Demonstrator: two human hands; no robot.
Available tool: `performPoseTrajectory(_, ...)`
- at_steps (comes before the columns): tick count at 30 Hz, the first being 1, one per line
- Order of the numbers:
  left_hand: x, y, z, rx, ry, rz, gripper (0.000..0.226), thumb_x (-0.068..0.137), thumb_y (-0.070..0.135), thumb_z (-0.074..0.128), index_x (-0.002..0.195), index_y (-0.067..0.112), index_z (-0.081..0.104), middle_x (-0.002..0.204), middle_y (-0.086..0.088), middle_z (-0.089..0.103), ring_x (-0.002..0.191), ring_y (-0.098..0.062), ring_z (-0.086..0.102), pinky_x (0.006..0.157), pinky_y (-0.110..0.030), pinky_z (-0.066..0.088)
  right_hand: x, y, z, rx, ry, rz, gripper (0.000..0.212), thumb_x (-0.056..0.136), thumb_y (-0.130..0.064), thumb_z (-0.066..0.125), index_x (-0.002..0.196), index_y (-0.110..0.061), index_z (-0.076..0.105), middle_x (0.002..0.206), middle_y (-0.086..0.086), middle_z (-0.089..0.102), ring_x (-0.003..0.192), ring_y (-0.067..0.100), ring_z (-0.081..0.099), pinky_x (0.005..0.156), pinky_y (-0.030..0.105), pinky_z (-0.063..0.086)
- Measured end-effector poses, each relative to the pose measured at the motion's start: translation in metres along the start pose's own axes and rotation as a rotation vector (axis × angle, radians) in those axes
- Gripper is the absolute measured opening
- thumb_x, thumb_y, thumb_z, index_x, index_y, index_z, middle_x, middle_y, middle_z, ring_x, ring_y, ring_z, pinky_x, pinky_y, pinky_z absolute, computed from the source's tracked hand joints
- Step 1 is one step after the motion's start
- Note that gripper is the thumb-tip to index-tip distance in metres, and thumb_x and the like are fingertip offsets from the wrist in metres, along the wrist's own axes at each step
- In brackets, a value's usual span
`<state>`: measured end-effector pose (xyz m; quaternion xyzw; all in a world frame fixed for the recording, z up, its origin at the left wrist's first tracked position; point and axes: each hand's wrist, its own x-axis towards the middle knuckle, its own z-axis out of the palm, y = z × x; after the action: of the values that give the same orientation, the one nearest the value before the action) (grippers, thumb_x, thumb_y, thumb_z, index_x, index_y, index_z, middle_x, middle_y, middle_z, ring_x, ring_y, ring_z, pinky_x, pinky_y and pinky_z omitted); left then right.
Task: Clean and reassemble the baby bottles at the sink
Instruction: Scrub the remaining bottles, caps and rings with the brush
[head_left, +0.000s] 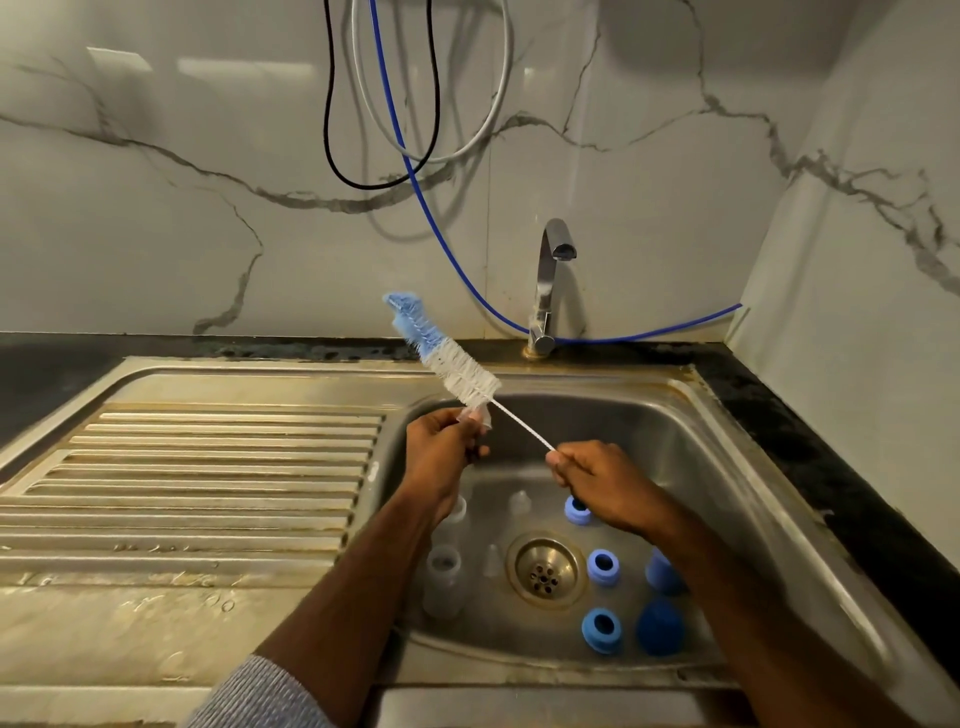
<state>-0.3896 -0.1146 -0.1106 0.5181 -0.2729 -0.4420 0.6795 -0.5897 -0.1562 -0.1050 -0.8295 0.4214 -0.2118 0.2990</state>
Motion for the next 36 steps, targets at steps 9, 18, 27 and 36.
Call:
performPoseTrajectory(9,0.003,0.008,-0.008,-0.288,-0.075,-0.243,0.026,0.098,0.010,0.038,0.106,0.002,0.062,0.079,-0.011,0.063,0.065,-0.018,0.055,0.065,-0.037,0.054,-0.012,-0.008,0.003,0.158,-0.191,0.121,0.038,0.105,-0.036,0.043,0.075,-0.017,0.057,0.054,-0.005,0.048,0.043,0.002,0.037,0.040,0.016,0.030)
performPoseTrajectory(18,0.003,0.009,-0.009,-0.250,-0.209,-0.147,0.021,0.101,0.027,0.056,0.107,0.008,0.062,0.085,-0.007,0.063,0.071,-0.014,0.057,0.064,-0.027,0.050,-0.006,-0.005,0.006,0.082,-0.042,0.109,0.040,0.106,-0.034,0.042,0.070,-0.019,0.054,0.043,-0.015,0.048,0.042,-0.002,0.042,0.049,0.015,0.035)
performPoseTrajectory(27,0.010,0.006,-0.018,-0.328,-0.008,-0.116,0.028,0.098,0.013,0.060,0.122,-0.001,0.062,0.098,-0.015,0.065,0.081,-0.019,0.061,0.079,-0.033,0.055,-0.009,0.003,-0.001,0.173,-0.142,0.153,0.041,0.104,-0.038,0.042,0.069,-0.021,0.053,0.053,-0.005,0.047,0.045,0.007,0.036,0.043,0.024,0.030)
performPoseTrajectory(36,0.001,0.002,0.001,-0.416,-0.128,-0.128,0.027,0.094,0.017,0.063,0.113,-0.002,0.065,0.093,-0.016,0.072,0.079,-0.019,0.072,0.070,-0.028,0.061,-0.003,-0.009,0.010,0.128,-0.021,0.099,0.040,0.104,-0.034,0.044,0.068,-0.020,0.053,0.044,-0.010,0.047,0.040,0.003,0.040,0.045,0.019,0.032)
